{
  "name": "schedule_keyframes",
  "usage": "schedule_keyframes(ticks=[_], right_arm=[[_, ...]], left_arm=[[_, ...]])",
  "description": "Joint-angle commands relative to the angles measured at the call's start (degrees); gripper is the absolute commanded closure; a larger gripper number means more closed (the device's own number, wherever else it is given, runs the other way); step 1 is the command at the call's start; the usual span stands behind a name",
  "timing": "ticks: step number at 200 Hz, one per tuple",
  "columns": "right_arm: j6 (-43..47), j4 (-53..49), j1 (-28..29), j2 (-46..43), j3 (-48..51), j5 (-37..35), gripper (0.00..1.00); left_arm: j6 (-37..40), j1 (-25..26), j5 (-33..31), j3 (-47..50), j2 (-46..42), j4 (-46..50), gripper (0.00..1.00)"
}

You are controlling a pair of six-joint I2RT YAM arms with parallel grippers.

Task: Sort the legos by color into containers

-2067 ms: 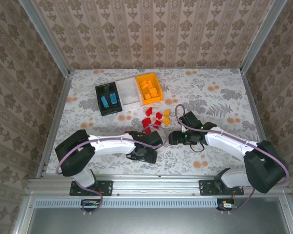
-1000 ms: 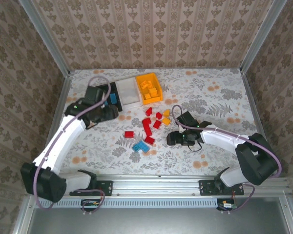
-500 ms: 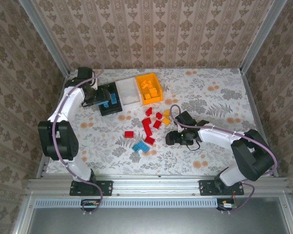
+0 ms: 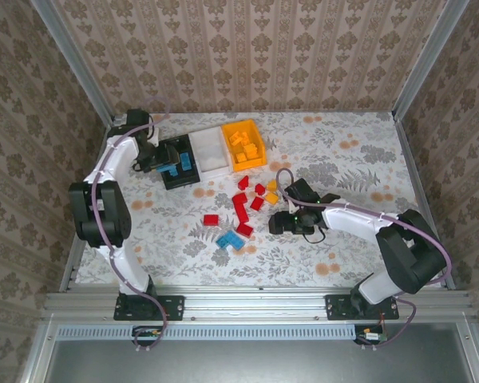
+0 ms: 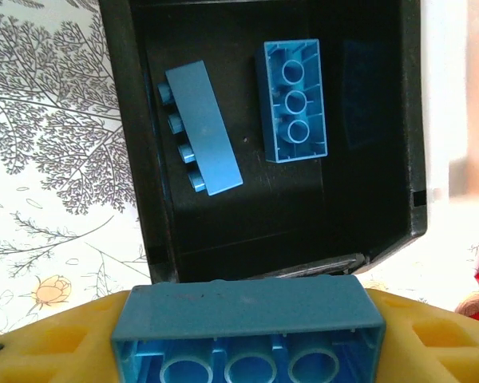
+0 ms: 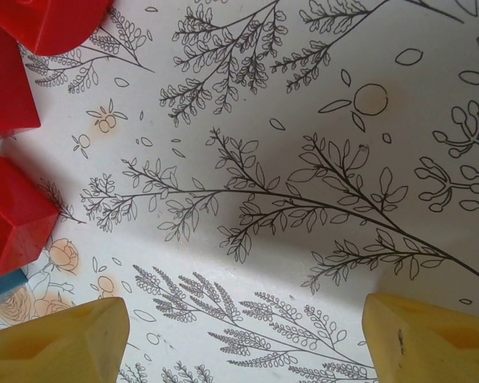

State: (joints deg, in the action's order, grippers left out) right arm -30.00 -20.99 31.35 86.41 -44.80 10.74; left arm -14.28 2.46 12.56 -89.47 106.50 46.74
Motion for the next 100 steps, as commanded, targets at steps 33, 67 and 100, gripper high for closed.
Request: schedule_keyframes(ticks=[33, 67, 100], right_arm=[[-0.3, -3.7, 1.9, 0.1, -2.4, -2.5, 0.21], [-1.3, -3.7, 3.2, 0.0, -2.3, -3.2, 0.21], [-1.7, -4.5, 4.5, 0.8, -3.6, -3.9, 0.21]], left_arm=[[1.1, -1.6, 3.4, -0.9, 0.6, -1.2, 0.39], [1.1, -1.6, 3.8, 0.1, 0.3, -2.0, 0.39], [0.8, -2.1, 4.9, 0.6, 1.0, -2.9, 0.39]])
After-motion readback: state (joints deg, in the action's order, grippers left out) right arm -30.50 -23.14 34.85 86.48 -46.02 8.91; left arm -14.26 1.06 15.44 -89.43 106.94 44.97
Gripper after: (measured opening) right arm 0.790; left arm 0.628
